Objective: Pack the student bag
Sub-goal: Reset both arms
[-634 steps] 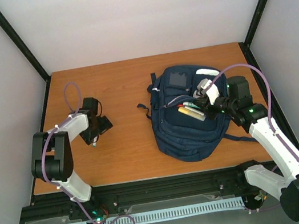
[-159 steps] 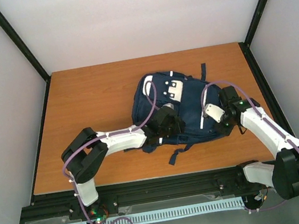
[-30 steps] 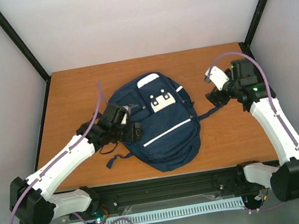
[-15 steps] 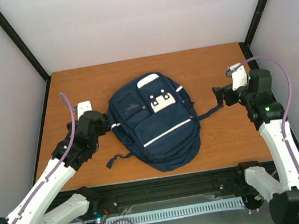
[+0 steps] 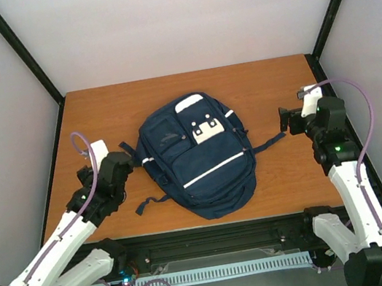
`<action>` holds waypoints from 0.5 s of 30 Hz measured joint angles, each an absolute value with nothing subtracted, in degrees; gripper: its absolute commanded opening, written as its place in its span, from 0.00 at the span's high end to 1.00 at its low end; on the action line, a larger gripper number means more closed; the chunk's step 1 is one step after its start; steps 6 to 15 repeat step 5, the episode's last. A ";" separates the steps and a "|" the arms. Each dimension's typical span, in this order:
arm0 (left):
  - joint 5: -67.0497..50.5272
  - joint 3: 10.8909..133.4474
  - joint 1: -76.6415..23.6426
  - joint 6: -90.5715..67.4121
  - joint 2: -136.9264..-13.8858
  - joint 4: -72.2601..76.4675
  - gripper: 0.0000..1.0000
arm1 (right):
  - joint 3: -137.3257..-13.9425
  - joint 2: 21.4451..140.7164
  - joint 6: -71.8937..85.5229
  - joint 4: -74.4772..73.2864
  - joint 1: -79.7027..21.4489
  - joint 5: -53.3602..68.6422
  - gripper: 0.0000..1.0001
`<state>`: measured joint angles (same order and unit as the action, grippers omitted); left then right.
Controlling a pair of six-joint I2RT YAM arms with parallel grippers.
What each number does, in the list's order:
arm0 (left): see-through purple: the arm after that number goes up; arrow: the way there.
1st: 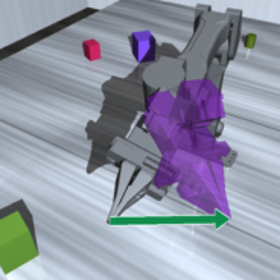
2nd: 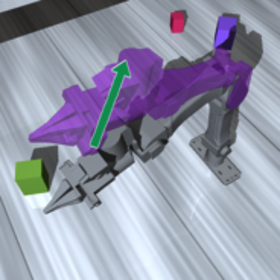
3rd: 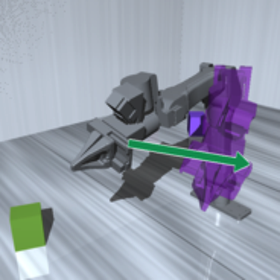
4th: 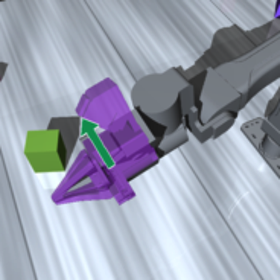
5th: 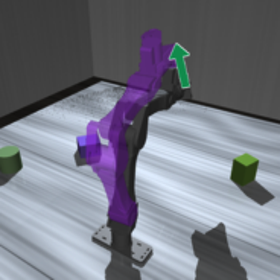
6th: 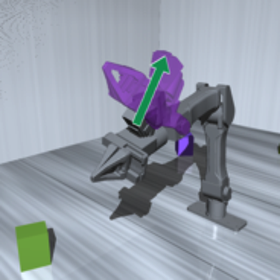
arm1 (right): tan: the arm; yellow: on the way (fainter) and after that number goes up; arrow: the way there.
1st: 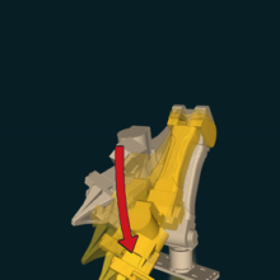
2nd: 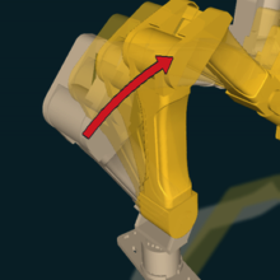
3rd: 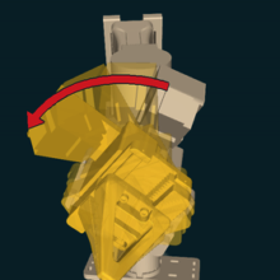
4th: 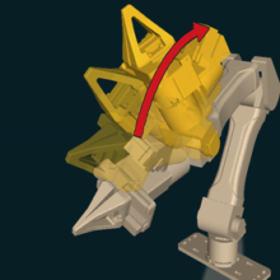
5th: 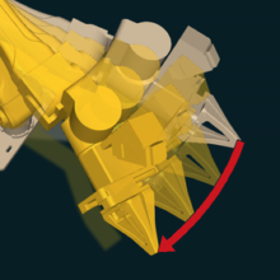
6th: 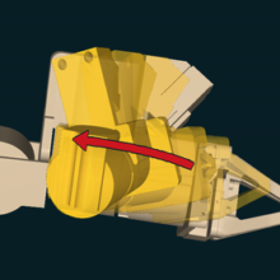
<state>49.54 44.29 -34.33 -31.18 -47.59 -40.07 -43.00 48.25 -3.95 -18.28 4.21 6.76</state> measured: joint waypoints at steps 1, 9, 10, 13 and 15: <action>50.06 44.29 -34.33 -31.59 -47.35 -40.23 0.00 | -43.00 48.40 -3.92 -18.26 4.21 6.66 0.00; 51.51 44.21 -34.33 -32.40 -45.78 -40.32 0.00 | -43.00 48.77 -3.90 -18.24 4.21 6.74 0.00; 51.51 44.21 -34.33 -32.40 -45.78 -40.32 0.00 | -43.00 48.77 -3.90 -18.24 4.21 6.74 0.00; 51.51 44.21 -34.33 -32.40 -45.78 -40.32 0.00 | -43.00 48.77 -3.90 -18.24 4.21 6.74 0.00; 51.51 44.21 -34.33 -32.40 -45.78 -40.32 0.00 | -43.00 48.77 -3.90 -18.24 4.21 6.74 0.00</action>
